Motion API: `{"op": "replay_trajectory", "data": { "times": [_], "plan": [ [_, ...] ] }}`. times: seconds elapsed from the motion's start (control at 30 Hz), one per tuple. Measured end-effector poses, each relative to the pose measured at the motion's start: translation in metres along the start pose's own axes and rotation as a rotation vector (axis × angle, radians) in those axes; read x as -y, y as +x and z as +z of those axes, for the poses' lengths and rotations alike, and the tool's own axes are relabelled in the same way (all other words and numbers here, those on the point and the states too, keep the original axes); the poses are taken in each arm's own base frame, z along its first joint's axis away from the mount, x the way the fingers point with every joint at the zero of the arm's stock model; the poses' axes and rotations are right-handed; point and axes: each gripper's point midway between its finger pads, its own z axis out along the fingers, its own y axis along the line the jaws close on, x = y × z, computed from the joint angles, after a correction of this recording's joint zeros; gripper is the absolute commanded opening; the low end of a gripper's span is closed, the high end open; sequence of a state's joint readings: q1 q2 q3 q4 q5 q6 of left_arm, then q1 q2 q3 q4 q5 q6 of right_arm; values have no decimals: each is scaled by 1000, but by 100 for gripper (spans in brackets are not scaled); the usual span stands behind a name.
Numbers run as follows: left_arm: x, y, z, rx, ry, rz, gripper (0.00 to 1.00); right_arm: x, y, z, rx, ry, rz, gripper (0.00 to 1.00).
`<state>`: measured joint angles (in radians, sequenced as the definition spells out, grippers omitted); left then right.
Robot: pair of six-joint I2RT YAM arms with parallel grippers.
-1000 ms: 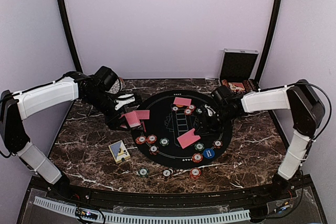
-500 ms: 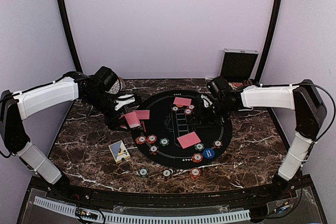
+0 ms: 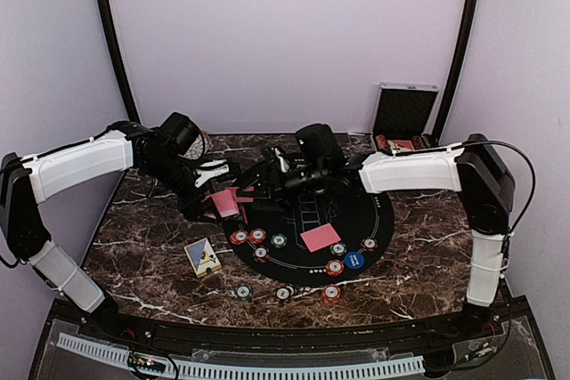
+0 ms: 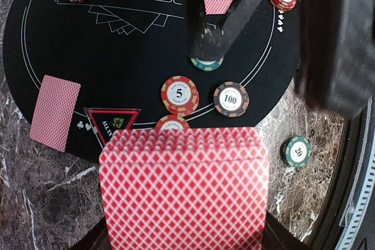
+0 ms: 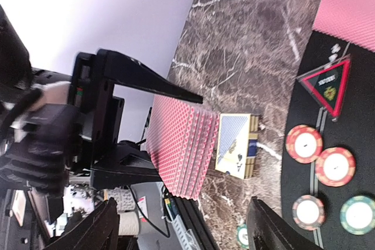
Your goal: Distribute texas hold em gaming equipment
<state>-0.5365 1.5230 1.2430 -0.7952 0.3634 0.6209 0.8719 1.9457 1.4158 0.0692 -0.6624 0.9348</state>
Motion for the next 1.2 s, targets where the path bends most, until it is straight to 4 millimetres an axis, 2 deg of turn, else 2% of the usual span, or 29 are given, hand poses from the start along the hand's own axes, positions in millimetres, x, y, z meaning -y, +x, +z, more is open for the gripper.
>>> {"op": "replay_trajectory", "data": {
  "times": [0.13, 0.23, 0.43, 0.7, 1.03, 1.2],
  "plan": [
    [0, -1, 0, 3, 3, 0, 0, 8, 9, 16, -35, -14, 44, 76],
    [1, -1, 0, 6, 6, 0, 0, 9, 11, 19, -40, -22, 63, 76],
    [1, -6, -3, 20, 8, -1, 0, 3, 6, 27, -34, -61, 67, 76],
    [1, -8, -4, 27, 8, -1, 0, 8, 6, 47, -53, -74, 90, 76],
    [1, -8, -4, 27, 9, -1, 0, -2, -2, 66, -65, -119, 82, 76],
    [1, -8, -4, 27, 9, -1, 0, 5, 1, 75, -85, -115, 92, 75]
  ]
}}
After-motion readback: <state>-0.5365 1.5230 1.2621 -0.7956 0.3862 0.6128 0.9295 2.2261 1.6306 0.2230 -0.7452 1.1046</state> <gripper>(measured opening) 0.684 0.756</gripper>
